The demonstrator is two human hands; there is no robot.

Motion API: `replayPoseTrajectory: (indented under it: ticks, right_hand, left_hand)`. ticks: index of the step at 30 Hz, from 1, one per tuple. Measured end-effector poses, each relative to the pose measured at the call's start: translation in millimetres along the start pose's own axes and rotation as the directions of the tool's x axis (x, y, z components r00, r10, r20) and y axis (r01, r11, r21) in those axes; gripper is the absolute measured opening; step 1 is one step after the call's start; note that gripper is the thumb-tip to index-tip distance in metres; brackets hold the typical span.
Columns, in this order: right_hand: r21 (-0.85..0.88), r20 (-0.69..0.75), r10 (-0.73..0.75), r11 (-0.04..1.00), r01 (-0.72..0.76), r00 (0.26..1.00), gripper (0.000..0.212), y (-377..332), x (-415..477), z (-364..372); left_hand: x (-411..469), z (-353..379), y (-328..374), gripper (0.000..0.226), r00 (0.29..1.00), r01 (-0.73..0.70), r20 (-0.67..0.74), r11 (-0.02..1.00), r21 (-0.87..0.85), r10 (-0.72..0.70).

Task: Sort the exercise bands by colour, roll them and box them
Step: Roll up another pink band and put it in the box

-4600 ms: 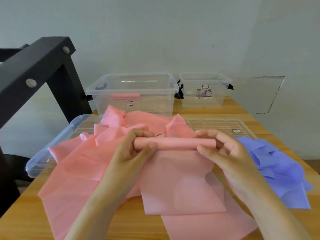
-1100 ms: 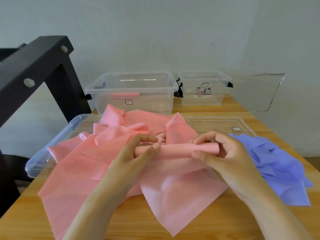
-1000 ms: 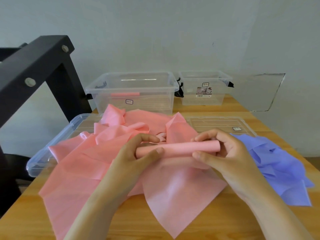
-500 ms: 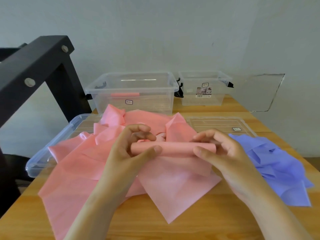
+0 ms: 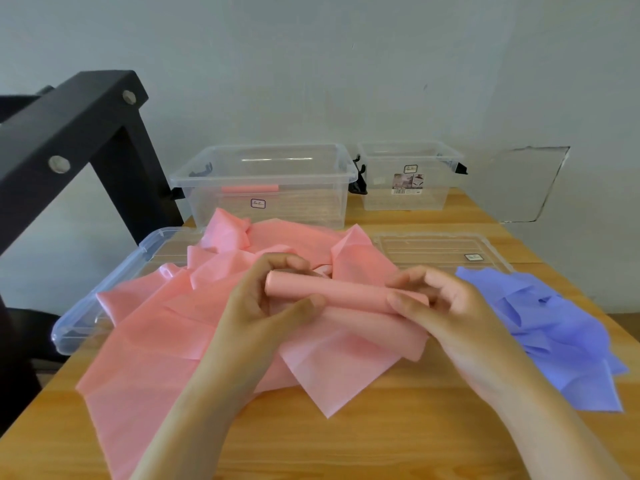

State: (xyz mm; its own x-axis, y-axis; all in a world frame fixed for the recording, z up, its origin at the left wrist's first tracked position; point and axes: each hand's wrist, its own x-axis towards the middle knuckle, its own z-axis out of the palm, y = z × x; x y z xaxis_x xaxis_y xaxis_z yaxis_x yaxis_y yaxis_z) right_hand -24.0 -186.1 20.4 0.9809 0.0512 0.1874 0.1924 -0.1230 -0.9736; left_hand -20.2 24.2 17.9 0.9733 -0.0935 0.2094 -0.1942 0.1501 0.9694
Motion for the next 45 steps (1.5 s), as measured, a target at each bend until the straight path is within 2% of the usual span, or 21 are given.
replayPoseTrajectory:
  ticks: [1,3,5,8,11,14,17,20,24,30,35,38,40,42,45]
  right_hand:
    - [-0.011,-0.026,-0.012,1.0,0.012,1.0,0.018,1,1,-1]
    - [0.02,-0.064,-0.053,0.998,0.054,0.997,0.018,0,1,-2]
    - [0.087,-0.084,-0.09,0.992,0.097,0.992,0.023,-1,0,-3]
    - [0.183,-0.064,-0.073,0.98,0.083,0.995,0.023,-1,1,-2]
    - [0.131,-0.031,0.008,0.991,-0.004,0.999,0.022,2,2,-1]
    - [0.073,-0.08,-0.016,0.997,0.022,0.997,0.018,2,2,-1]
    - [0.082,-0.101,-0.091,0.992,0.1,0.991,0.024,1,2,-4]
    - [0.16,-0.06,-0.089,0.982,0.098,0.994,0.031,1,2,-2]
    - [0.138,-0.022,0.01,0.99,-0.007,1.0,0.022,5,3,-2]
    - [0.149,-0.119,-0.118,0.98,0.135,0.986,0.021,1,2,-1]
    - [0.107,-0.091,-0.131,0.984,0.141,0.987,0.023,2,2,-2]
    - [0.146,-0.058,-0.107,0.983,0.114,0.993,0.016,2,0,0]
    - [0.164,-0.049,-0.101,0.981,0.108,0.994,0.017,1,0,1]
    - [0.167,-0.059,-0.108,0.979,0.116,0.992,0.025,0,0,1]
    - [0.185,-0.069,-0.116,0.974,0.127,0.991,0.019,0,0,-1]
  left_hand:
    - [-1,-1,-2,0.031,0.999,0.036,0.005,0.999,0.019,-0.036]
    - [-2,-1,-4,0.03,0.994,0.105,0.005,0.981,0.164,-0.107]
    - [-3,0,-6,0.03,0.995,0.099,0.008,0.967,0.236,-0.104]
    - [-2,3,-2,0.02,0.999,0.024,0.025,0.995,0.099,-0.026]
    - [0,3,0,0.025,1.0,0.005,0.02,1.0,0.016,-0.005]
    - [0,-2,-6,0.031,0.997,0.053,0.054,0.998,0.047,-0.055]
    - [-1,-3,-9,0.031,0.991,0.117,0.047,0.984,0.133,-0.124]
    - [-1,-1,-5,0.023,0.998,0.06,0.014,0.991,0.117,-0.062]
    - [-1,3,1,0.031,1.0,-0.01,0.019,1.0,0.024,0.009]
    - [-3,3,-6,0.029,1.0,-0.009,0.022,0.979,0.204,0.005]
    - [-4,3,0,0.025,0.998,0.055,-0.001,0.989,0.138,-0.055]
    - [-2,1,3,0.021,0.986,0.168,0.036,0.981,-0.094,-0.165]
    - [-1,0,4,0.018,0.978,0.208,0.055,0.968,-0.14,-0.202]
    - [0,-2,0,0.018,0.978,0.208,0.045,0.973,-0.099,-0.204]
    - [-1,-1,-4,0.026,0.989,0.144,0.003,0.983,0.113,-0.145]
